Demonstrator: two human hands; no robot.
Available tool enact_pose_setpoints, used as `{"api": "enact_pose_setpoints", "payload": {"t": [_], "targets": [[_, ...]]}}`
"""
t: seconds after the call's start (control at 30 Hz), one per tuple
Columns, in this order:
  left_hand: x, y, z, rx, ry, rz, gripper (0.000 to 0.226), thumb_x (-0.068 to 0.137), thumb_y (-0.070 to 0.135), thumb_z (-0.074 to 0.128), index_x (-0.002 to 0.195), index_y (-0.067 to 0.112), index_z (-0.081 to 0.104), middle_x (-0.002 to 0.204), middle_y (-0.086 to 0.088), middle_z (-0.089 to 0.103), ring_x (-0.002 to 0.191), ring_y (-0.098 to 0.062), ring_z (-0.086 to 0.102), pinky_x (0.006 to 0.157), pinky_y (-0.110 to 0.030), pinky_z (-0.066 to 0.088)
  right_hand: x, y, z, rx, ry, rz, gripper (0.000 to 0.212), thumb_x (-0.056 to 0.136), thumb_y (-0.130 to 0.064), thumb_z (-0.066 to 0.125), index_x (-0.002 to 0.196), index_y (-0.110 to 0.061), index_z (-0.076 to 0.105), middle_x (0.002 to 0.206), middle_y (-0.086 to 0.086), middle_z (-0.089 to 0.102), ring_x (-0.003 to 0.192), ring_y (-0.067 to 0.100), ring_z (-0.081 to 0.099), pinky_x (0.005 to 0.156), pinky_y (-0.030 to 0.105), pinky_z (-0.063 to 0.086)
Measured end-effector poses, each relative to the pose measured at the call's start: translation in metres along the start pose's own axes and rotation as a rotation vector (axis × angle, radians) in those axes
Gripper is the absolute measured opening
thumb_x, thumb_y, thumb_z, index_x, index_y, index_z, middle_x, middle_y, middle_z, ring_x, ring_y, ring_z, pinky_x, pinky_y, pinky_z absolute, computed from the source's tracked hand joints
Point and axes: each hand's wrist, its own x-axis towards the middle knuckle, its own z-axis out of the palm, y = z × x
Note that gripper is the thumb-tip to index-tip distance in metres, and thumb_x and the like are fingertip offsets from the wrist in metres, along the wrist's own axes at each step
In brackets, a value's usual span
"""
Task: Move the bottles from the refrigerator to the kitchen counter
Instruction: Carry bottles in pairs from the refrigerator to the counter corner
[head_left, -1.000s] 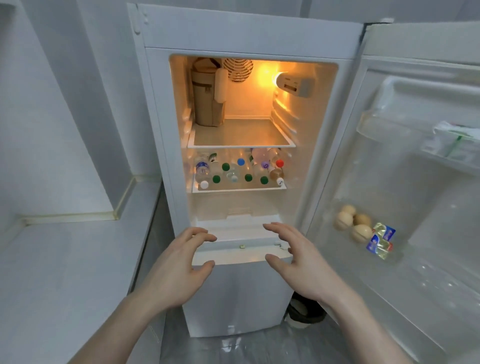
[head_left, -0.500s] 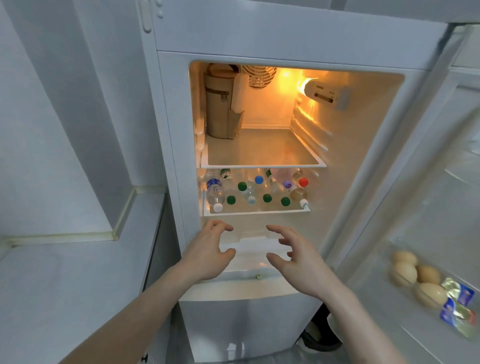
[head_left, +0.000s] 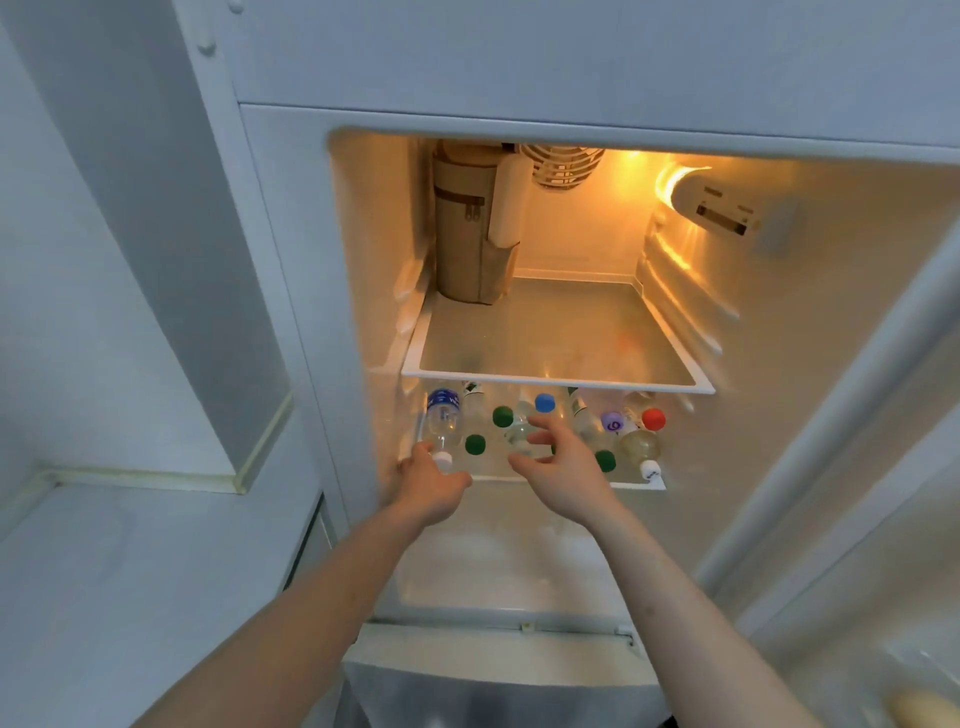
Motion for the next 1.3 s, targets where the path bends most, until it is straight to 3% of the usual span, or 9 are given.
{"api": "enact_pose_setpoints", "payload": {"t": [0.1,0.2,0.3,0.47,0.6,0.83,0.97,1.2,1.3], "targets": [[0.019,-0.001,0.008,-0.153,0.028,-0.124,0.077,0.088,0.034,0.070,0.152,0.023,0.030,0.139,-0.010,0.045,0.111,-0.030,0.060,0.060,-0.034,0.062,0.033,0.001,0.004,0.070,-0.040,0.119,0.068,0.094,-0.039,0.069,0.153,-0.025,0.039,0.137,0.001,0.059,0.119,0.022,0.060,0.094,0.036,0.052],[0.033,-0.002,0.016,-0.265,0.044,-0.197,0.073,0.091,0.035,0.069,0.152,0.022,0.030,0.132,-0.010,0.053,0.097,-0.027,0.068,0.053,-0.034,0.062,0.062,0.003,0.013,0.088,-0.052,0.162,0.078,0.093,-0.048,0.067,0.158,-0.023,0.032,0.124,-0.001,0.064,0.112,0.025,0.066,0.099,0.049,0.056],[0.042,0.003,0.021,-0.324,0.066,-0.227,0.064,0.096,0.031,0.066,0.149,0.015,0.035,0.120,-0.009,0.059,0.084,-0.024,0.073,0.053,-0.036,0.062,0.084,0.001,0.023,0.114,-0.056,0.214,0.080,0.094,-0.046,0.065,0.160,-0.023,0.027,0.108,-0.002,0.065,0.098,0.023,0.070,0.084,0.043,0.062],[0.051,0.007,0.024,-0.399,0.089,-0.254,0.056,0.098,0.029,0.064,0.146,0.014,0.039,0.119,-0.011,0.059,0.080,-0.025,0.074,0.051,-0.037,0.061,0.099,-0.007,0.033,0.225,-0.122,0.325,0.080,0.100,-0.037,0.063,0.164,-0.024,0.017,0.140,0.008,0.058,0.086,0.016,0.071,0.070,0.032,0.061],[0.055,0.009,0.022,-0.478,0.051,-0.273,0.054,0.100,0.025,0.060,0.148,0.018,0.035,0.125,-0.014,0.058,0.084,-0.027,0.073,0.050,-0.035,0.059,0.111,-0.010,0.042,0.356,-0.126,0.364,0.081,0.101,-0.036,0.060,0.164,-0.022,0.012,0.126,0.007,0.063,0.083,0.016,0.073,0.058,0.029,0.058],[0.051,0.013,0.022,-0.488,-0.008,-0.241,0.042,0.105,0.031,0.054,0.143,0.017,0.041,0.105,-0.012,0.064,0.077,-0.024,0.071,0.056,-0.037,0.062,0.124,-0.005,0.045,0.467,-0.078,0.365,0.047,0.104,-0.032,0.054,0.144,-0.012,0.039,0.091,0.007,0.065,0.064,0.016,0.056,0.052,0.026,0.049],[0.045,0.017,0.020,-0.644,-0.008,-0.237,0.039,0.105,0.032,0.053,0.139,0.014,0.045,0.106,-0.014,0.063,0.085,-0.024,0.072,0.059,-0.035,0.061,0.120,0.000,0.043,0.698,-0.038,0.379,0.031,0.104,-0.023,0.054,0.127,-0.004,0.058,0.088,0.012,0.069,0.066,0.020,0.064,0.051,0.026,0.054],[0.017,0.018,0.014,-0.773,0.016,-0.237,0.031,0.106,0.025,0.048,0.131,0.006,0.047,0.101,-0.015,0.064,0.089,-0.025,0.072,0.068,-0.040,0.062,0.087,0.008,0.042,0.823,-0.099,0.322,0.006,0.105,-0.017,0.053,0.107,-0.011,0.052,0.085,0.013,0.066,0.071,0.022,0.069,0.065,0.035,0.061],[-0.003,0.011,0.013,-0.696,0.099,-0.190,0.027,0.105,0.024,0.049,0.126,0.008,0.052,0.088,-0.014,0.065,0.079,-0.025,0.072,0.067,-0.043,0.062,0.076,0.014,0.038,0.798,-0.102,0.275,0.018,0.105,-0.018,0.054,0.121,-0.011,0.054,0.078,0.010,0.067,0.070,0.021,0.072,0.062,0.035,0.062]]}}
